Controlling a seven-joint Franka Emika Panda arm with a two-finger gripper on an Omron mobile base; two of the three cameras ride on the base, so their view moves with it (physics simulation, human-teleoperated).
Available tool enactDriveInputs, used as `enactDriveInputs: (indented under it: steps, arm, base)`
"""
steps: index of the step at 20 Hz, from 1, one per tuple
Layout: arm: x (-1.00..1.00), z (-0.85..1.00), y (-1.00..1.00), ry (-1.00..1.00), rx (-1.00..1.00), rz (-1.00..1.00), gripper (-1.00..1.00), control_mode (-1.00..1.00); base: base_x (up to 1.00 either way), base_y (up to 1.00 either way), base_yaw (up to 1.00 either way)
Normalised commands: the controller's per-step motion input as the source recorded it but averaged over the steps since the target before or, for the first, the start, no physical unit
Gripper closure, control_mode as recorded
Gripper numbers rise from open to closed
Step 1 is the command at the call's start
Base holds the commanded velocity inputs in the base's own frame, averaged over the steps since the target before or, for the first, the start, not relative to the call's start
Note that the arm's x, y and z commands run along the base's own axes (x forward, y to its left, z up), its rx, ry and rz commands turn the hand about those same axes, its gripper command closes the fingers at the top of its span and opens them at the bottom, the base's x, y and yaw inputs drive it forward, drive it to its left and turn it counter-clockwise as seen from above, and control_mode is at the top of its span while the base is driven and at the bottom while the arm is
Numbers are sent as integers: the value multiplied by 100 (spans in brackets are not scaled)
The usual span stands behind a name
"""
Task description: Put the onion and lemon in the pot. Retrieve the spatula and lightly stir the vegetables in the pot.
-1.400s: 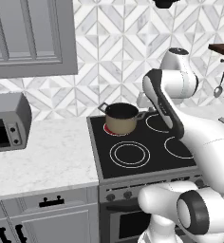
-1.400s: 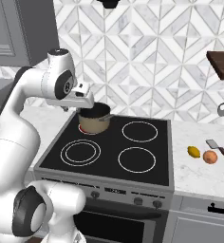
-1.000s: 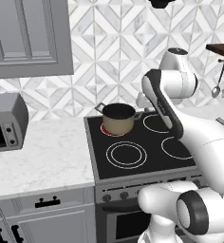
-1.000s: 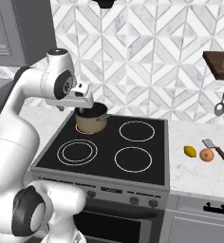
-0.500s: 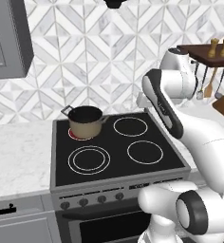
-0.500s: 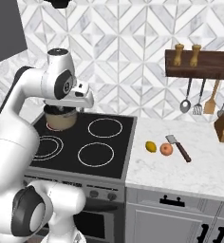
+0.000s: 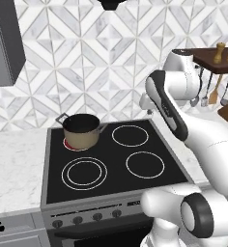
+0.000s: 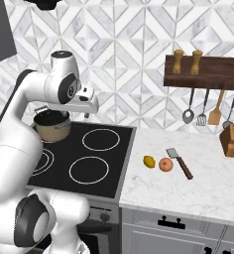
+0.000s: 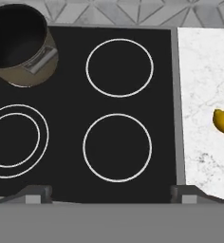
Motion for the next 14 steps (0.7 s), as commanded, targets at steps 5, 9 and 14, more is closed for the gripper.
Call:
enactDriveInputs:
  steps: [5, 9, 14]
  arm:
    - [29, 0, -60, 0, 0, -1, -100, -100]
    - [4, -10, -99, 3, 0, -8, -100, -100]
    - [5, -37, -97, 11, 0, -8, -100, -100]
  base:
    - [0, 0, 0]
    - [0, 0, 0]
    - [0, 0, 0]
